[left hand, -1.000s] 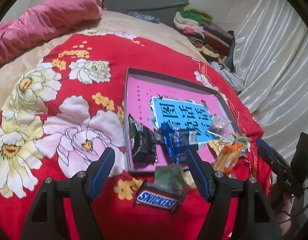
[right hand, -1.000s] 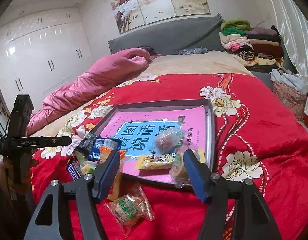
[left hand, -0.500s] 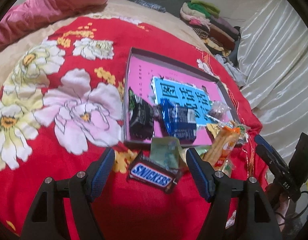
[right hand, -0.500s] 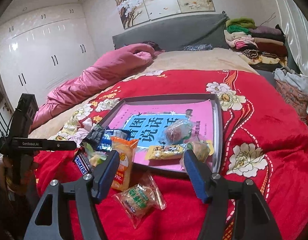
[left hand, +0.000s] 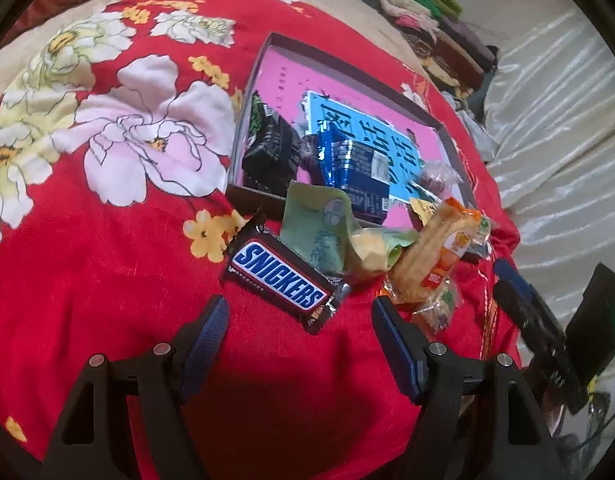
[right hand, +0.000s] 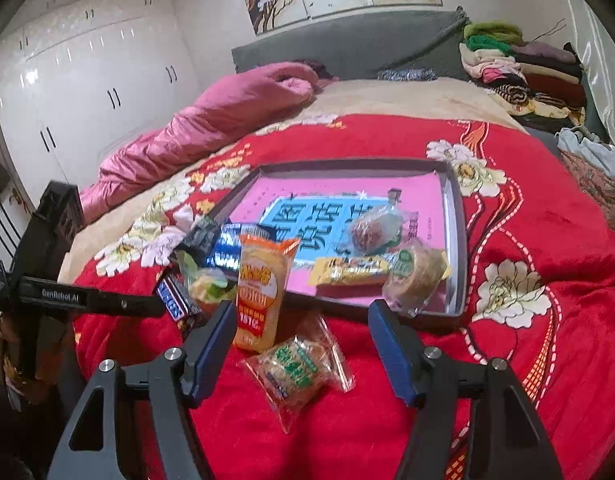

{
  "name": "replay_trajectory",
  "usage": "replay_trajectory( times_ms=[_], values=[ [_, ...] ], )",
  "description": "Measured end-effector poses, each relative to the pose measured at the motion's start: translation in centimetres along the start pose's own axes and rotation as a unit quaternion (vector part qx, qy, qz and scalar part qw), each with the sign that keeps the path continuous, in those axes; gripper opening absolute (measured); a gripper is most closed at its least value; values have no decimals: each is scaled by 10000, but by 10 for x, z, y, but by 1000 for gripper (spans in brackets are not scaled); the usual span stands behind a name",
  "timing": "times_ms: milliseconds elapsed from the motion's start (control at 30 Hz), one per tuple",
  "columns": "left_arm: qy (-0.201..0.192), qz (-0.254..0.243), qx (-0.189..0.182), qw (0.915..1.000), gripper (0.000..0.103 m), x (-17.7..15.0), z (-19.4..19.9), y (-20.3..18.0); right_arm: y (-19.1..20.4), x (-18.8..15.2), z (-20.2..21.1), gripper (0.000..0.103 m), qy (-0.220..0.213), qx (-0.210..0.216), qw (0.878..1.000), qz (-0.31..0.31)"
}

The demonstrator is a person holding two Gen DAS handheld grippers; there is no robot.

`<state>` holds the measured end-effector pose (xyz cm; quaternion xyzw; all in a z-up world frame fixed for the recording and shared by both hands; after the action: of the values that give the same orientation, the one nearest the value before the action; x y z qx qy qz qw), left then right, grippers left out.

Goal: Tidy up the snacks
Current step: 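Withdraw both open grippers toward the snack pile, left gripper nearing the Snickers bar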

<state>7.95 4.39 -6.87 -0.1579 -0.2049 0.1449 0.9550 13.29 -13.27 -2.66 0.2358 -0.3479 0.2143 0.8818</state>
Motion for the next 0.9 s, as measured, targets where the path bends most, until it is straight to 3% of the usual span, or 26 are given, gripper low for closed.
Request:
replay_trajectory(
  times_ms=[500,733,900],
  values=[
    [-99,394,-17,9992,73,3,-14,1,14,-20,-34,68,907,-247,9945,470],
    [-176,624,111,9978,55,7,-17,10,20,-28,-46,71,1186,-443,9891,759],
    [-135,729,115,9972,51,10,-22,13,22,-29,-52,74,1262,-513,9865,905]
  ],
)
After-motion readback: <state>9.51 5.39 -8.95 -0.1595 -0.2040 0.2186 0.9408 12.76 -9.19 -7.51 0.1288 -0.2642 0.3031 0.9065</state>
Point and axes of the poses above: each gripper's, at about its wrist camera, not at the fingertips, and z roughly against the way its jaws point, y to its left, x to its top, the point moved 2 cm from there along -z, roughly the way its jaws point, and after that the axes turned 6 degrees about x, right-handed, at the moved point
